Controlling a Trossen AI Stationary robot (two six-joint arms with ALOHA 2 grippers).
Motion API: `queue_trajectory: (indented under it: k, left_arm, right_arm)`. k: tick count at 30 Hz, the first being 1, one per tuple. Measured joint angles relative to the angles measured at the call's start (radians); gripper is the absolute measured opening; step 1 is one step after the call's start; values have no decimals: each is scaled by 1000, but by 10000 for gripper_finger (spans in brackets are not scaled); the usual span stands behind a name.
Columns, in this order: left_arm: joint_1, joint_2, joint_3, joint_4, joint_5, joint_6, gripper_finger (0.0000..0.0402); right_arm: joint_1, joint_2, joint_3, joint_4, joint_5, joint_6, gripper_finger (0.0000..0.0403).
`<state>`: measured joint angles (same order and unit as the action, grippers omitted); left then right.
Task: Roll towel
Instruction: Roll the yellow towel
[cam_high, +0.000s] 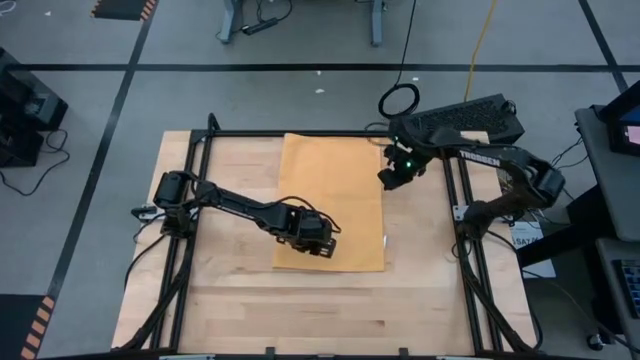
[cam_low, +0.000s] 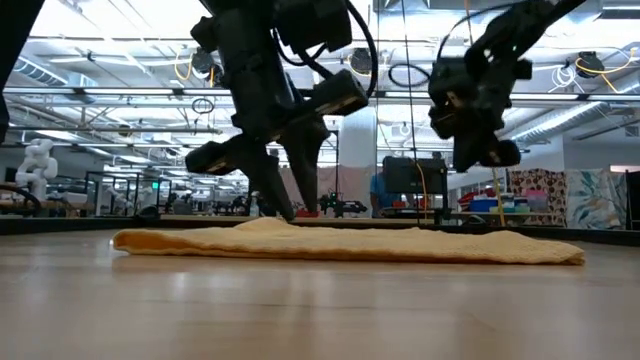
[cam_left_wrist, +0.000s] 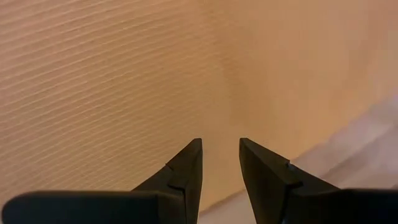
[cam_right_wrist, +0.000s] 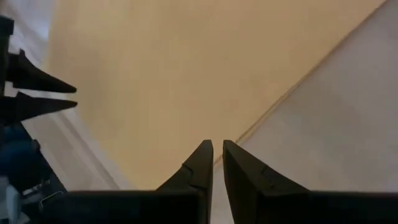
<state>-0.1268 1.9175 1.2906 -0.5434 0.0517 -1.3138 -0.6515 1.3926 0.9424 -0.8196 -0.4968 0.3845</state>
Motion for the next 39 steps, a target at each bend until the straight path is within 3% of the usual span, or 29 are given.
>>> queue_trajectory:
  k: [5,11,19,25,30,39]
  left_arm:
    - [8,0,0,-23,-24,96,111]
    - [14,0,0,-18,-29,151,111]
    - [4,0,0,2,-28,171,111]
    - [-24,0,0,50,25,100,111]
    - [-78,0,7,114,53,-13,111]
    - [-183,-2,132,119,12,-40,111]
  right_arm:
    - [134,-56,0,-53,121,201,29]
    - [314,-72,0,-128,160,374,36]
    - [536,-83,-19,-159,229,501,94]
    - [673,-143,-93,-38,248,636,156]
    - [801,-184,-169,78,357,818,194]
    - [975,-168,-271,403,484,1025,239]
